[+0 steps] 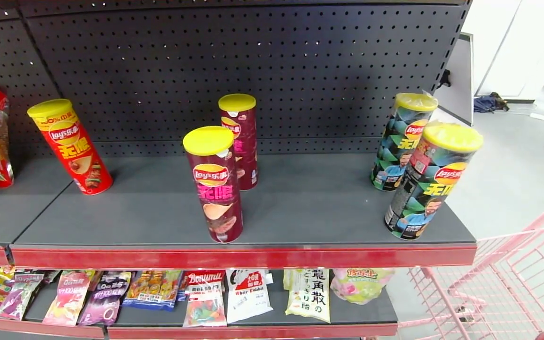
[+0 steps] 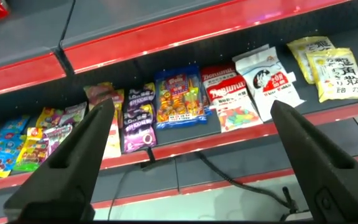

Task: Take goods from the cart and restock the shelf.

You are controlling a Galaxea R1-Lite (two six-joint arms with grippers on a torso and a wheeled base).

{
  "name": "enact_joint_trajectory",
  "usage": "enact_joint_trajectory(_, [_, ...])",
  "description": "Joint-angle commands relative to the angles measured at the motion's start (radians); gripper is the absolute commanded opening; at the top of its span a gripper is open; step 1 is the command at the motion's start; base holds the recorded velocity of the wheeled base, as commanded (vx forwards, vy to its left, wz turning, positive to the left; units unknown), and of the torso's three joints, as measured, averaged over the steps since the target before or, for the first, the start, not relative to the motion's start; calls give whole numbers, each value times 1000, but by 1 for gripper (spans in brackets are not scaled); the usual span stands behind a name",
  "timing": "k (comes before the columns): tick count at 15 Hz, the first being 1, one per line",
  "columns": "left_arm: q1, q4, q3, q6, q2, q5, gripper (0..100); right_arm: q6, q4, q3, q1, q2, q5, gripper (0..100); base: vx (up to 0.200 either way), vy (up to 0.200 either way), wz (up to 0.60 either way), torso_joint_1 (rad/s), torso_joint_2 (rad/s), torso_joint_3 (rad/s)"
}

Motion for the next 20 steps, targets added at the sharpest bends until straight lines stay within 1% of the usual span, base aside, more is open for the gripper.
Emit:
enact_joint_trajectory(1, [1, 0, 0, -1, 2, 1, 100, -1, 2, 8, 0, -25, 2, 0, 0, 0, 0, 0, 0, 0])
enact_joint_trajectory(16, [-1, 0, 0, -5, 2, -1, 100, 4, 3, 36, 0, -114, -2, 0, 0, 200, 0, 2, 4, 0])
enact_joint_trajectory(20, [1, 0, 0, -7, 2, -1, 100, 5, 5, 59, 13, -148, 34, 0, 0, 200, 0, 2, 2, 1])
